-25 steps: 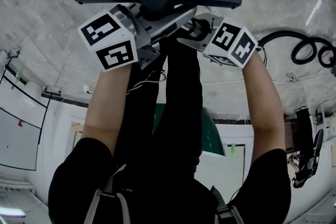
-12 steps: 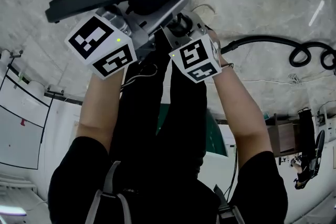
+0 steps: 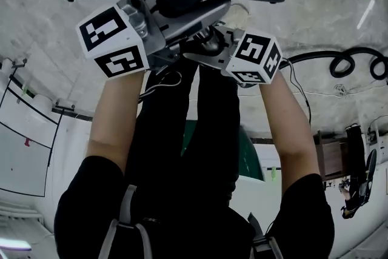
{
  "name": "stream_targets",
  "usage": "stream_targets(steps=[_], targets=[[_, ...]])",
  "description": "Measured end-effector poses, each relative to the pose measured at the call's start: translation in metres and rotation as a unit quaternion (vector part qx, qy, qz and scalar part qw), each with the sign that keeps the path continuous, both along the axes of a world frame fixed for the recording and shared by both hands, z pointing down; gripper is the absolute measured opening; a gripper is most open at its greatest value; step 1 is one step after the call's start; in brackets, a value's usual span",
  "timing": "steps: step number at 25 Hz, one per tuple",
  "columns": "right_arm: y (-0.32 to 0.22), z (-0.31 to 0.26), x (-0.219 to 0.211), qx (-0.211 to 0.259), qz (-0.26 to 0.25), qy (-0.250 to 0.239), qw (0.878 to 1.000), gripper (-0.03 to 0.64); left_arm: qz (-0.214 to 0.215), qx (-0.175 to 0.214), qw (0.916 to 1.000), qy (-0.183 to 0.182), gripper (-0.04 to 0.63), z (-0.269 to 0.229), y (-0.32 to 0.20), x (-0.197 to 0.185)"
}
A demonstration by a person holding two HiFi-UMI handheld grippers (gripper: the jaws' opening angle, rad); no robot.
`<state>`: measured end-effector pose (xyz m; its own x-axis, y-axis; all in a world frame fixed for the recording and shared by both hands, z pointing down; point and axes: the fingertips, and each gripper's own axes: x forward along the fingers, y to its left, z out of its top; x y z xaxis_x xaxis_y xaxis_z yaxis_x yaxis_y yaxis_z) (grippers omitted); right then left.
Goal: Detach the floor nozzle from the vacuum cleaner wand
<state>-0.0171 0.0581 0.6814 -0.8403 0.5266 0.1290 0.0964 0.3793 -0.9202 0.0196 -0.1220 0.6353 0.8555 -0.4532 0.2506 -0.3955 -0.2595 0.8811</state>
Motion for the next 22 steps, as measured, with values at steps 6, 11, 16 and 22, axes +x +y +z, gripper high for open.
stream_targets(steps=[6, 11, 16, 22], targets=[[-0.039, 0.065, -0.003, 0.254, 0.164, 0.292, 0.907, 0.095, -0.063, -0.041, 0.9908, -0.113, 0.107, 0.029, -0.008, -0.024], [-0.010, 0.038, -0.007, 0.169, 0.074, 0.164, 0.969, 0.092, -0.055, -0.002, 0.9949, -0.084, 0.106, 0.008, 0.000, -0.023], [0.038, -0.045, 0.010, -0.154, -0.097, -0.077, 0.980, 0.092, -0.059, -0.022, 0.9978, 0.021, 0.107, -0.010, 0.016, -0.021], [-0.039, 0.078, 0.004, 0.387, 0.092, 0.296, 0.869, 0.092, -0.131, -0.019, 0.9885, -0.073, 0.107, 0.015, 0.014, -0.058]])
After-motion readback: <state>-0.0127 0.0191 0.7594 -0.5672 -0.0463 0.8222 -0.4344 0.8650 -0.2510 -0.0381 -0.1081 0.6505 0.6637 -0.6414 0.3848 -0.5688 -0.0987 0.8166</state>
